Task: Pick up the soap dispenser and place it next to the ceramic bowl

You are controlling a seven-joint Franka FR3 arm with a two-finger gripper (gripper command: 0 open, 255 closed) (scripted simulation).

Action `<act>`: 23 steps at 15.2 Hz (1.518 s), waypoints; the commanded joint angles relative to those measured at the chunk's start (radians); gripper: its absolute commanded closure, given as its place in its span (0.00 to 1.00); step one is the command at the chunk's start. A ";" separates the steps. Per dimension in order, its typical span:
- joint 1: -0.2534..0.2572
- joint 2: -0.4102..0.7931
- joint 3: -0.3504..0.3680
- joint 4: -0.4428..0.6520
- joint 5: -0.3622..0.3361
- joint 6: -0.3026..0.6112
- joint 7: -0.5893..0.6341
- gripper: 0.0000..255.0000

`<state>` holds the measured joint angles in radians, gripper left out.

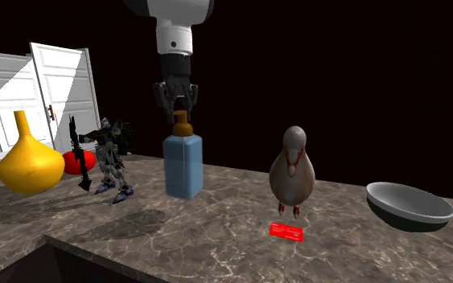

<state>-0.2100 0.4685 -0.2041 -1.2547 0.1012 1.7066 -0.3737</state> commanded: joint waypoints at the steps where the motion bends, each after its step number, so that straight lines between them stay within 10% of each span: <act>1: -0.002 0.004 0.000 0.035 0.000 -0.031 0.001 1.00; 16: -0.038 0.105 0.003 0.405 0.017 -0.299 0.008 1.00; 23: -0.104 -0.072 -0.038 0.121 -0.001 -0.195 -0.126 1.00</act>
<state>-0.3079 0.4322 -0.2355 -1.0741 0.1049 1.4873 -0.4798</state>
